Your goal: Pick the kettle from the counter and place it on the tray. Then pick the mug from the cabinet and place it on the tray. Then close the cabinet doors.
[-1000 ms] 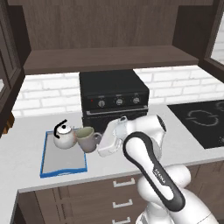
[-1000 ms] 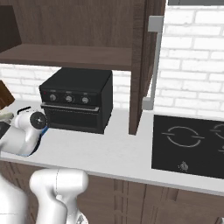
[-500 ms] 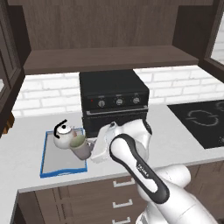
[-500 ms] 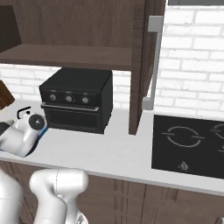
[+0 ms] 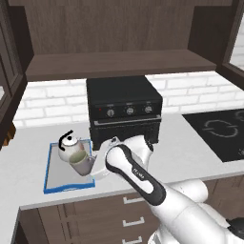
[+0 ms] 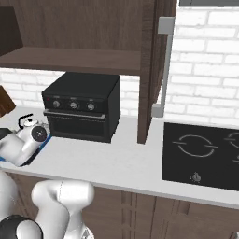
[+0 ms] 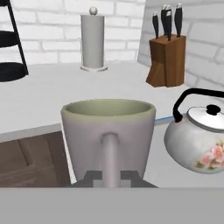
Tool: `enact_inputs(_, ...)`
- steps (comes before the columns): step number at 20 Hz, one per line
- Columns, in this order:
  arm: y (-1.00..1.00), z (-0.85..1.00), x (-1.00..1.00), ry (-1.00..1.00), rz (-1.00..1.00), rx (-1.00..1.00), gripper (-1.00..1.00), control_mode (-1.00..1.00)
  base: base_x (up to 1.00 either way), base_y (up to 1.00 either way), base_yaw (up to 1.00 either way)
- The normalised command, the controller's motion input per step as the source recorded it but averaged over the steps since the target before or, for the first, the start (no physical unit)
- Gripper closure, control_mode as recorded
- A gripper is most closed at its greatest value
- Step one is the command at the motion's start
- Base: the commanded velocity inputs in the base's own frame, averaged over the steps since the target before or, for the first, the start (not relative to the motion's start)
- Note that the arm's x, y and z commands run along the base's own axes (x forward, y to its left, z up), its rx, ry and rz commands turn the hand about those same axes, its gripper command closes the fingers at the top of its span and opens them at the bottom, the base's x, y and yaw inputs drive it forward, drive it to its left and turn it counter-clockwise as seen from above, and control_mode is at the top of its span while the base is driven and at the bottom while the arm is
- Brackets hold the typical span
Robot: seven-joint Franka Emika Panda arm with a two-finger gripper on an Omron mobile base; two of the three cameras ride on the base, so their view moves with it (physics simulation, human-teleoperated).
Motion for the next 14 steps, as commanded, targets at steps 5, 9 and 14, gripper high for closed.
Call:
enact_inputs(5, 0.13, -0.2, 0.4, 0.02, 0.0, 0.0, 1.0, -1.0, 0.0, 0.0, 0.0)
enact_inputs(9, 0.17, -0.25, 0.36, 0.04, 0.04, 0.0, 1.0, -1.0, 0.0, 0.0, 0.0)
enact_inputs(14, 0.13, -0.32, -0.02, 0.03, 0.13, 0.0, 1.0, -1.0, 0.0, 0.0, 0.0)
